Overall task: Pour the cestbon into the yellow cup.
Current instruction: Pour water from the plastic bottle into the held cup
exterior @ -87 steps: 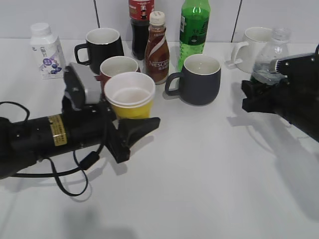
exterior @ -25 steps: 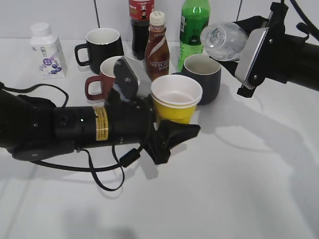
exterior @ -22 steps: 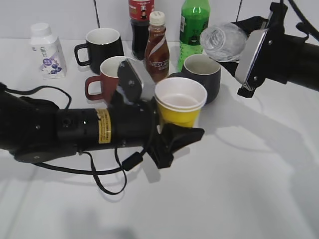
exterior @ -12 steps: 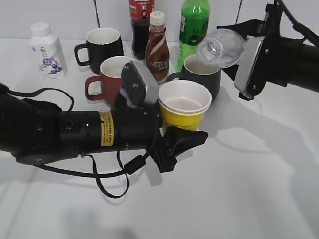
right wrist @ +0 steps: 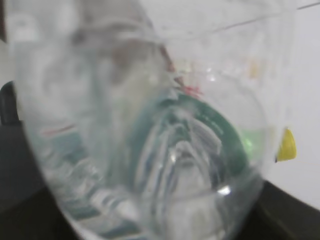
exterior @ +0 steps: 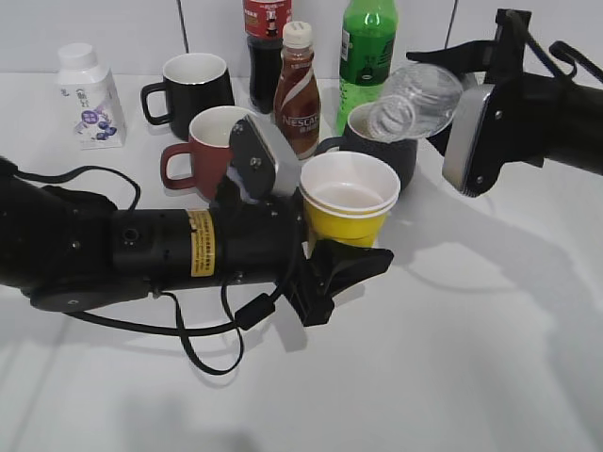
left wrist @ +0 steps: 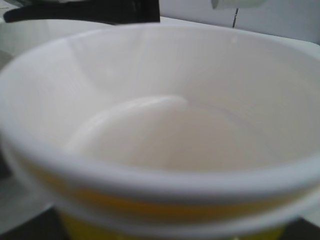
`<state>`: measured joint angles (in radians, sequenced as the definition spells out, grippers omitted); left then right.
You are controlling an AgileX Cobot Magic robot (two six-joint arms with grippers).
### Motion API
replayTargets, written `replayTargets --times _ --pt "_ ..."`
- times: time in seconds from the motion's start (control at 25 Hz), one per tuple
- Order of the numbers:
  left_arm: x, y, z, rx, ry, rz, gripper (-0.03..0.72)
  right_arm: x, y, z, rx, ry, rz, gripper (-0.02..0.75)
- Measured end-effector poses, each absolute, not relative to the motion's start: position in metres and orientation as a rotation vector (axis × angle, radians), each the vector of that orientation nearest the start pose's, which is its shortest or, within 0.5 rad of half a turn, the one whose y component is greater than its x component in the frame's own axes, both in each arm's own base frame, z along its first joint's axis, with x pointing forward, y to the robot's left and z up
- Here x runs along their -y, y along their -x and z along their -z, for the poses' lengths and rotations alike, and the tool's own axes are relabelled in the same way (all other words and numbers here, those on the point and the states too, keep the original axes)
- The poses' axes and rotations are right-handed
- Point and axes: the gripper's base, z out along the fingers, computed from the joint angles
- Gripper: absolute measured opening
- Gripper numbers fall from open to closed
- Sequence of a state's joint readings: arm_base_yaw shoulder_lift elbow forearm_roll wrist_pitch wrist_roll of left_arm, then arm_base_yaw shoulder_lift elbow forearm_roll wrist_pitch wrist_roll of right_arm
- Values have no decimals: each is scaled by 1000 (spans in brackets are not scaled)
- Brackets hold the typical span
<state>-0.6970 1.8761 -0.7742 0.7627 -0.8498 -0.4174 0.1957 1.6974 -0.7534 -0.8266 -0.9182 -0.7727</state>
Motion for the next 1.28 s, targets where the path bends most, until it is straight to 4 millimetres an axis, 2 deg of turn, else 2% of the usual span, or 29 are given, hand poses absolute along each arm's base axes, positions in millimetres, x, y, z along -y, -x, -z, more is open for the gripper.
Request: replayTargets --times 0.64,0.96,1.28 --pt "259 -235 -155 -1580 -1135 890 436 -117 -311 -215 -808 1458 344 449" --pt "265 -242 -163 -1543 -1155 869 436 -117 -310 -216 -805 1456 343 449" --pt "270 -245 -159 -1548 -1184 885 436 -117 -310 -216 -804 1458 343 449"
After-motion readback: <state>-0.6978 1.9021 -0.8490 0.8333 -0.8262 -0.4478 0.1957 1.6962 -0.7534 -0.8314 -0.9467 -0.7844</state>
